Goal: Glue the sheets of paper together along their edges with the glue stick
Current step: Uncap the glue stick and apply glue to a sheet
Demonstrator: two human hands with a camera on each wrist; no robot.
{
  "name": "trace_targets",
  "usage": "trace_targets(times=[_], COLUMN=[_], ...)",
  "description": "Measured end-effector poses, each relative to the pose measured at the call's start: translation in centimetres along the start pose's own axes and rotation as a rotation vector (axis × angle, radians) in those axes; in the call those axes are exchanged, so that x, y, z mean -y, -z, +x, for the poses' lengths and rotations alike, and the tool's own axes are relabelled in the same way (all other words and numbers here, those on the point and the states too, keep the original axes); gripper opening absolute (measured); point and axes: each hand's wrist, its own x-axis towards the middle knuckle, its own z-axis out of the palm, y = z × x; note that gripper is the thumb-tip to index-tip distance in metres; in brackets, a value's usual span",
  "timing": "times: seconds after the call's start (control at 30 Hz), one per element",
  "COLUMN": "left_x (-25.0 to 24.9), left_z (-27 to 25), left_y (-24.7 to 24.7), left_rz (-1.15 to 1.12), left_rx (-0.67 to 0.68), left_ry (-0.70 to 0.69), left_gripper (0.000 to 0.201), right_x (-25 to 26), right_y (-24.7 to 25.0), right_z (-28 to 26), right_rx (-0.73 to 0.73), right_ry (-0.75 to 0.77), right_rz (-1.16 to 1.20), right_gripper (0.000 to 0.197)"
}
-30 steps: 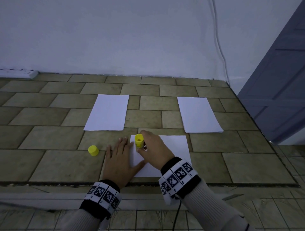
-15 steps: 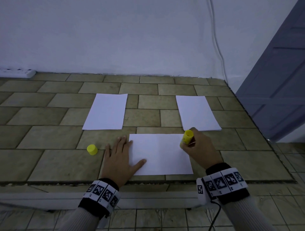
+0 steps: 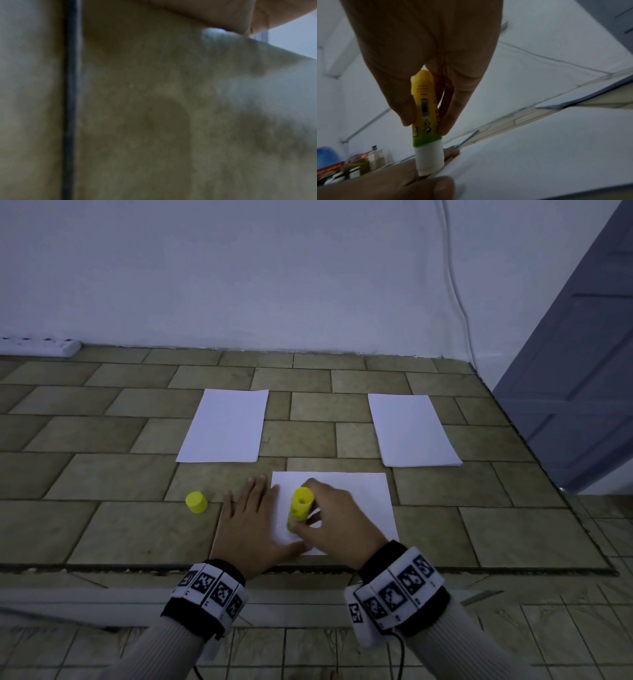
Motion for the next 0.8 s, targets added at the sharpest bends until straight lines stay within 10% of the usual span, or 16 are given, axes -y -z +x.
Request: trace_targets(times=[0.27, 0.8], left_x=[0.5, -0.1], left_z=[0.0, -0.3], left_y=[-0.1, 0.7], left_rz=[0.044, 0.057], left_rx=[0.001, 0.072], left_ry=[-0.084, 0.025], left_gripper=[0.085, 0.14], right_x=[1.3, -2.3], right_y=[-2.1, 2.4], right_z=[1.4, -1.4], right_rx=[0.129, 0.02], right_ry=[0.032, -0.056], right_rz=[-0.137, -0.165], right_gripper=[0.035, 0.019])
